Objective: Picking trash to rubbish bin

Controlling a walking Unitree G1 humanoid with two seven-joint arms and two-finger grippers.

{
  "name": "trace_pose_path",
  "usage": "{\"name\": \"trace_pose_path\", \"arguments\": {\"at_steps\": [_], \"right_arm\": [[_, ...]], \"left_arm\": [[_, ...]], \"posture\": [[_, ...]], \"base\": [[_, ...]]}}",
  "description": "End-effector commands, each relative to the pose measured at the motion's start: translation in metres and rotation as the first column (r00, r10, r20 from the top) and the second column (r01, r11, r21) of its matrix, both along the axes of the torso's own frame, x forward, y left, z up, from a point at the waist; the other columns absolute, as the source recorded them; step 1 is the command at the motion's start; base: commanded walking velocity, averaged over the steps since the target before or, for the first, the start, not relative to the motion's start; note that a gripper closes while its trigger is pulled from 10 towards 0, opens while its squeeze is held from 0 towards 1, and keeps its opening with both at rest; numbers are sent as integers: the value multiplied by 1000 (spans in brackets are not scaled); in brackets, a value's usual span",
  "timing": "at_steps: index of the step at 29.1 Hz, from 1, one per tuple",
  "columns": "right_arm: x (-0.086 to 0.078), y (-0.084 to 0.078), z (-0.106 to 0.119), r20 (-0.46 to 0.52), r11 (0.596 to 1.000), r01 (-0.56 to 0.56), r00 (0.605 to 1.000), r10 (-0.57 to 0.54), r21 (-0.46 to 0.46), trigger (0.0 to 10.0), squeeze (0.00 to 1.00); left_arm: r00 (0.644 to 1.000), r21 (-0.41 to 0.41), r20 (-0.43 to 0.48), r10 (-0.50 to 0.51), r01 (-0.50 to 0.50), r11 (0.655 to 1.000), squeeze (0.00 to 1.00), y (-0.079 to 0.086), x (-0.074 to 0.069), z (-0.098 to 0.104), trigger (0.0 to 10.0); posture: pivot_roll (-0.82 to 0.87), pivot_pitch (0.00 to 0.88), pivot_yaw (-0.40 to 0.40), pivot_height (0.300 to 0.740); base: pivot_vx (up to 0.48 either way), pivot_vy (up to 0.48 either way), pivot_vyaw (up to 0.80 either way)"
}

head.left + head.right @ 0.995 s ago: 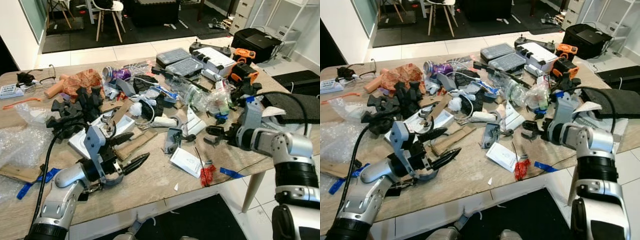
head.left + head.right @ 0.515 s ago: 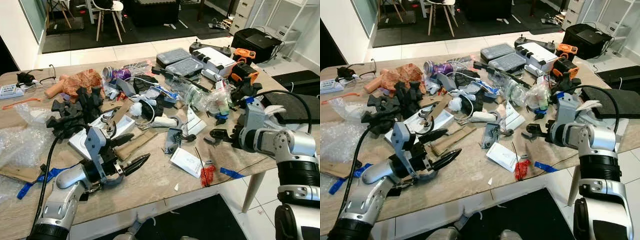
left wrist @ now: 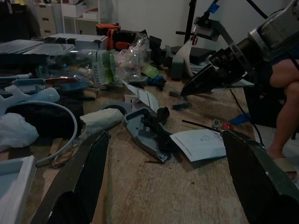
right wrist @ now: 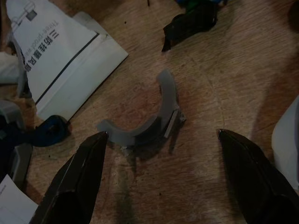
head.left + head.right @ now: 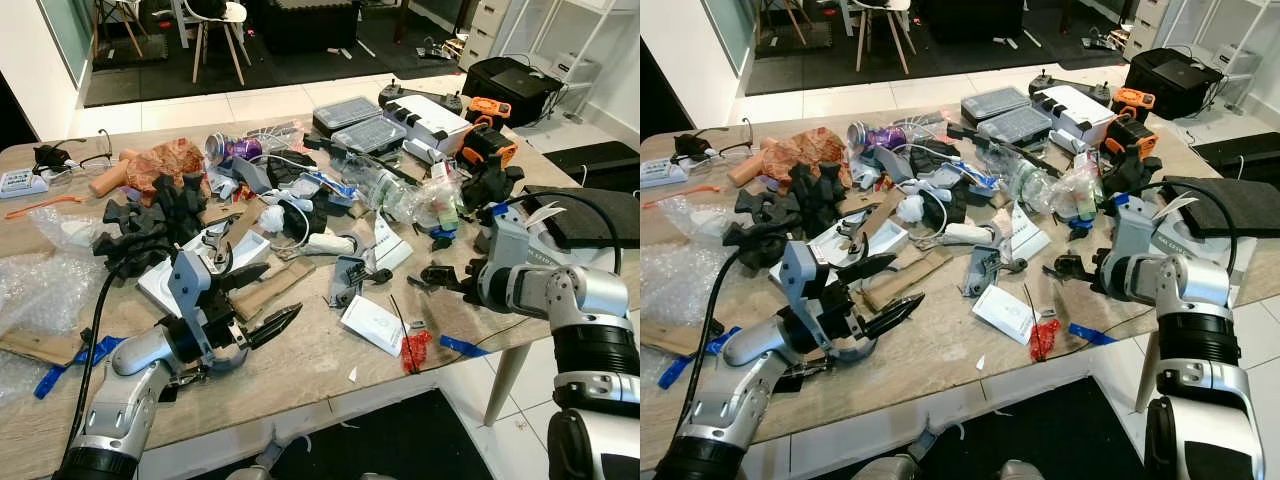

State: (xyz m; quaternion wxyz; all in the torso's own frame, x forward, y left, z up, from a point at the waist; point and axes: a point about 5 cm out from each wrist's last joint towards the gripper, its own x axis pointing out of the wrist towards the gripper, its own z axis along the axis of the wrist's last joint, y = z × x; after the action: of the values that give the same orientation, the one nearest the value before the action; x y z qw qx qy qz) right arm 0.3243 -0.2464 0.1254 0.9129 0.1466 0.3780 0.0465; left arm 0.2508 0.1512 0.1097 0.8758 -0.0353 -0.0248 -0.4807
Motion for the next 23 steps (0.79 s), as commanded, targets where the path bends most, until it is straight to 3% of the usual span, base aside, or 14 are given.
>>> {"name": "trace_pose_path", "arguments": {"at_steps": [1,5,6,23], "right_arm": [[-6,0,-16,-78,1000,23,997,-22,13,10000,0],[-7,-2,-19,-86,999,33,996,-31,26,10000,0],[-8,-2,-21,-92,997,47,995,-42,54,0,0],[-5,-2,-21,-82,992,66,995,-57,108,0,0]], "left_arm": [[1000,10,-22,1,0,1000,0,2,-1,-5,10000],[1000,12,-29,2,-1,1000,0,2,-2,-7,10000],[999,13,-32,2,-2,1000,0,1,-2,-8,10000],[1000,15,-29,0,1,1000,0,3,-1,-8,10000]], "posture": [[16,0,-4,740],[16,0,-4,740],[16,0,-4,740],[16,0,-4,740]], "base": [[0,0,0],[0,0,0],[0,0,0],[0,0,0]]}}
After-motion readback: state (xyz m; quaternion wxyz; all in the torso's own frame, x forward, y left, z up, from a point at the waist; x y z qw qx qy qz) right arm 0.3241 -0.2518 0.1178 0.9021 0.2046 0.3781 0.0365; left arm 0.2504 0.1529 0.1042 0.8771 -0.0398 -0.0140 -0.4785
